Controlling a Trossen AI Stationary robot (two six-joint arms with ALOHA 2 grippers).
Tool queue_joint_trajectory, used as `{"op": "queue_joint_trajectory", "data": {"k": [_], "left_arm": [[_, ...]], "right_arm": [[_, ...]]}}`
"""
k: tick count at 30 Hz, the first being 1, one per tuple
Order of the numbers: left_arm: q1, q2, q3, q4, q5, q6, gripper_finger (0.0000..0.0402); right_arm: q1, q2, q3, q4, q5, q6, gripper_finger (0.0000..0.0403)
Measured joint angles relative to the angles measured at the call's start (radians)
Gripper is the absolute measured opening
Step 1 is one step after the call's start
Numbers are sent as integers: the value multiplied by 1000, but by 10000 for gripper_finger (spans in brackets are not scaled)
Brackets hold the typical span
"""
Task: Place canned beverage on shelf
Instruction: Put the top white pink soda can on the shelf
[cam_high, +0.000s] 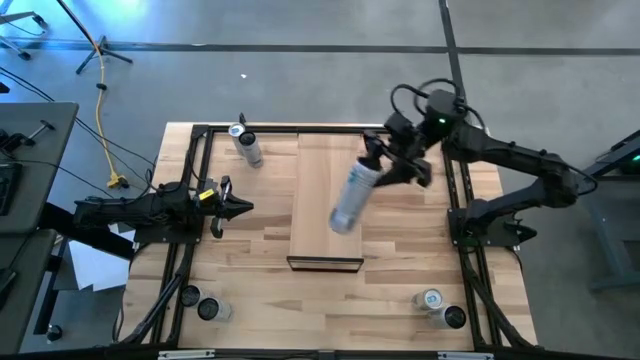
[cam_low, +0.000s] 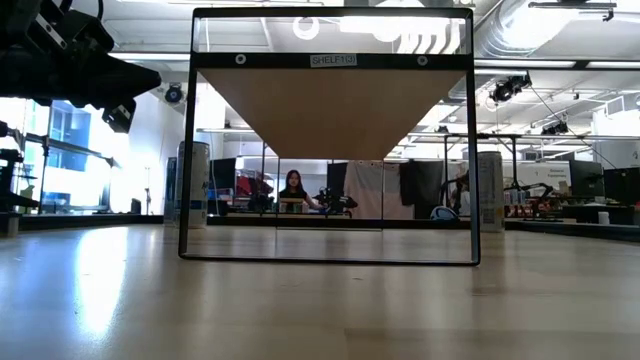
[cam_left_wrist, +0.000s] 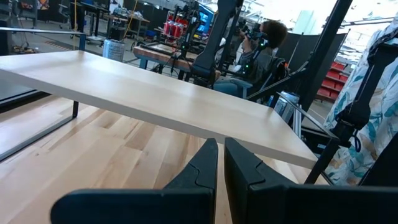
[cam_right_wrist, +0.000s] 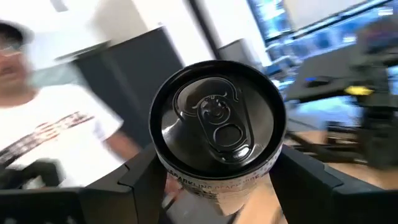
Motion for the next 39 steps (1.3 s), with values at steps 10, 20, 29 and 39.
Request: {"op": "queue_joint_trajectory", "data": {"k": [10, 20, 29, 39], "left_arm": [[0, 0, 0, 0, 0, 0, 3], [0, 0, 0, 0, 0, 0, 3], [0, 0, 0, 0, 0, 0, 3], [0, 0, 0, 0, 0, 0, 3]], "right_arm": [[-93, 258, 326, -526, 157, -453, 233], [-110, 639, 881, -1192, 342, -881, 237], [-92, 750, 1023, -1250, 467, -1040, 239], [-97, 754, 936, -1185, 487, -1038, 240]]}}
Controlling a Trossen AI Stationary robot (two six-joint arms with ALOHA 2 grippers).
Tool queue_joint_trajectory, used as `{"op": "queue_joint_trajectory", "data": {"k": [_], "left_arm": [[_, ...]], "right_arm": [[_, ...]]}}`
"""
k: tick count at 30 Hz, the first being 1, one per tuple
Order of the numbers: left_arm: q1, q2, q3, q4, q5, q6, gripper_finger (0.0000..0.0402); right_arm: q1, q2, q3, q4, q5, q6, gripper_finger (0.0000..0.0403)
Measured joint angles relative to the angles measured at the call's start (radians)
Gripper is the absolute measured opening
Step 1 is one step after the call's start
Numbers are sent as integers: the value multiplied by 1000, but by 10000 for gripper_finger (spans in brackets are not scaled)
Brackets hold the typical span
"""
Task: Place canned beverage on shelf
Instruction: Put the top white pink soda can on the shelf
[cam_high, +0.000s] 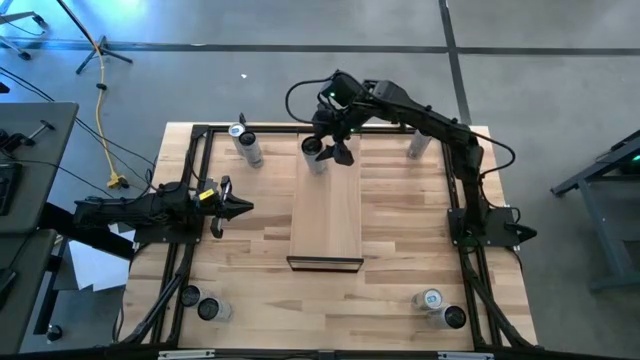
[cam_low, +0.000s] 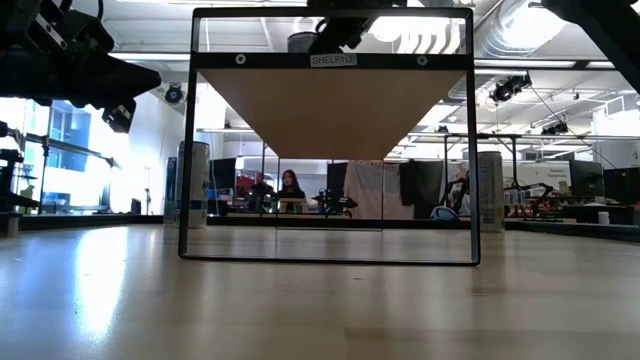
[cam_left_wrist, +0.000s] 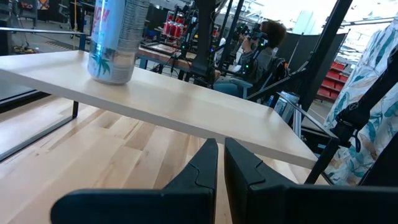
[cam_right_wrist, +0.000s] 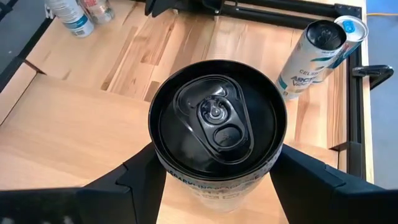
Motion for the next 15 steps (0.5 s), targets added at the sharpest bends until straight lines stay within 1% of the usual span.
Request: {"op": "queue_joint_trajectory", "data": {"k": [6, 10, 15], "left_arm": [[0, 0, 0, 0, 0, 0, 3], [0, 0, 0, 0, 0, 0, 3], [0, 0, 0, 0, 0, 0, 3]], "right_arm": [[-6, -1, -7, 13, 1, 24, 243], [-17, -1, -8, 12, 1, 37, 255], [-27, -1, -9, 25, 9, 111, 274]]}}
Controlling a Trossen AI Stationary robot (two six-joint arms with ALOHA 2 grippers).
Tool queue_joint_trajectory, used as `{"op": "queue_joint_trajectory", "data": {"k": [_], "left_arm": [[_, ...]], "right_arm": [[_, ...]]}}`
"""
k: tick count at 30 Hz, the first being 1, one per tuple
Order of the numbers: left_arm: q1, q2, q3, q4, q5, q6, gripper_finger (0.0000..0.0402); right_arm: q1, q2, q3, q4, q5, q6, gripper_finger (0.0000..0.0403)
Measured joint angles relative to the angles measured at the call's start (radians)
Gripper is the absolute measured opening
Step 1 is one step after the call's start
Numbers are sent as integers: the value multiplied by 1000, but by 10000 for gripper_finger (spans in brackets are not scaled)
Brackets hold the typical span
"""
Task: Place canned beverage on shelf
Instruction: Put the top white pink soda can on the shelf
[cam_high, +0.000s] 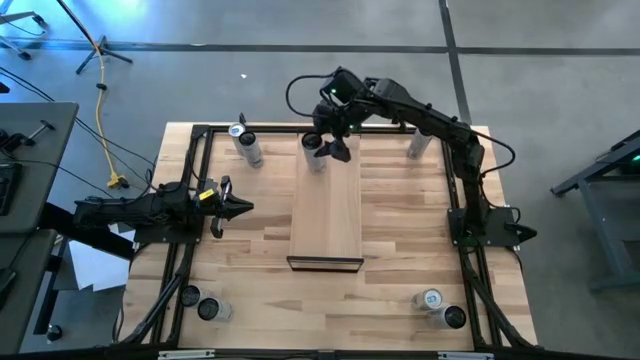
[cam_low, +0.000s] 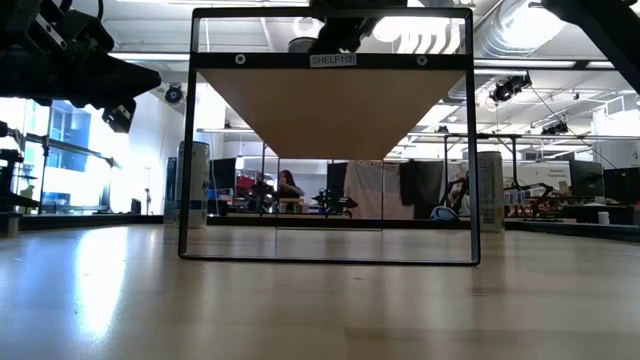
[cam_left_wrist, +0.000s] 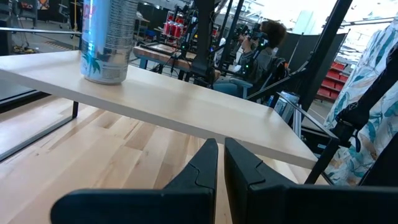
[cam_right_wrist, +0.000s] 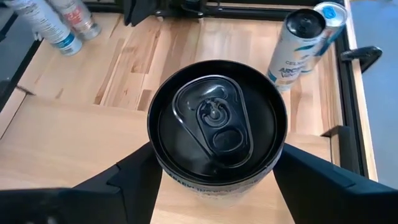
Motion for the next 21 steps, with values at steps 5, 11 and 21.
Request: {"op": "queue_joint_trajectory", "data": {"k": [5, 11, 21], "left_arm": [[0, 0, 0, 0, 0, 0, 3], [0, 0, 0, 0, 0, 0, 3], [0, 0, 0, 0, 0, 0, 3]], "right_arm": [[-11, 0, 0, 4, 8, -14, 278], [-23, 0, 0, 4, 8, -34, 278], [-23, 0, 0, 18, 12, -40, 279]]}}
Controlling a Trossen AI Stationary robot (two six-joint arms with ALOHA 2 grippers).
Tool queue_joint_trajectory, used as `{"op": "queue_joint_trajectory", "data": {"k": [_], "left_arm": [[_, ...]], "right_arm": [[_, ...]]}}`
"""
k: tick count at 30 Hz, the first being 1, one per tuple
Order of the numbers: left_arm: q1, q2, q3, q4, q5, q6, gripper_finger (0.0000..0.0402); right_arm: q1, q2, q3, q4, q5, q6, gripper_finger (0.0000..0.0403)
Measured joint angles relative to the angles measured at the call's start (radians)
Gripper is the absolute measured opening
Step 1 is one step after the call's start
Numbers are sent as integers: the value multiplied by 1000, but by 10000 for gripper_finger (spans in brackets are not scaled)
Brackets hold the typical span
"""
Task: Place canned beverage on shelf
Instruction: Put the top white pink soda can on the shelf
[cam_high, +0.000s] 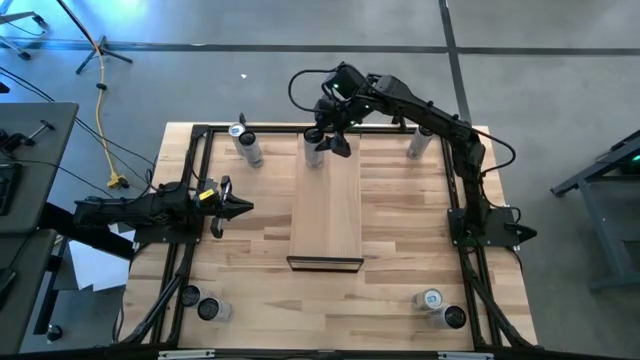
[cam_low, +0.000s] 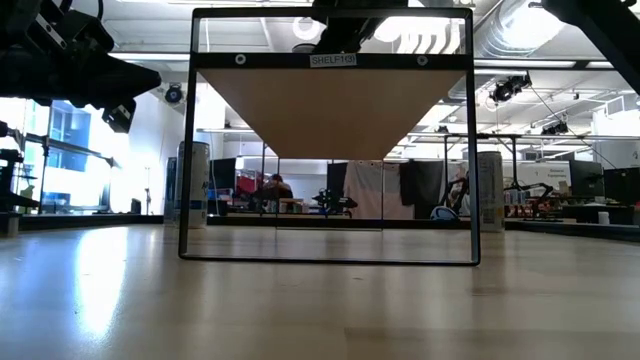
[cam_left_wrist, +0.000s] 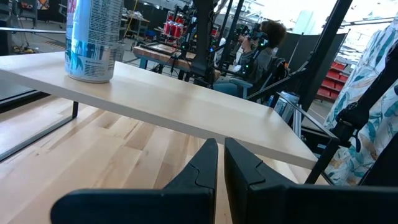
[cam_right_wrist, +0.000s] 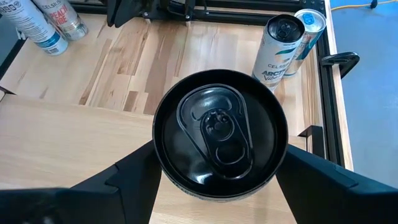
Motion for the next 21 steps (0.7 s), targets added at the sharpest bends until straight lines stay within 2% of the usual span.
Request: {"op": "queue_joint_trajectory", "data": {"k": [21], "left_arm": [[0, 0, 0, 0, 0, 0, 3]], "right_arm": [[2, 0, 0, -5, -11, 2, 280]]}}
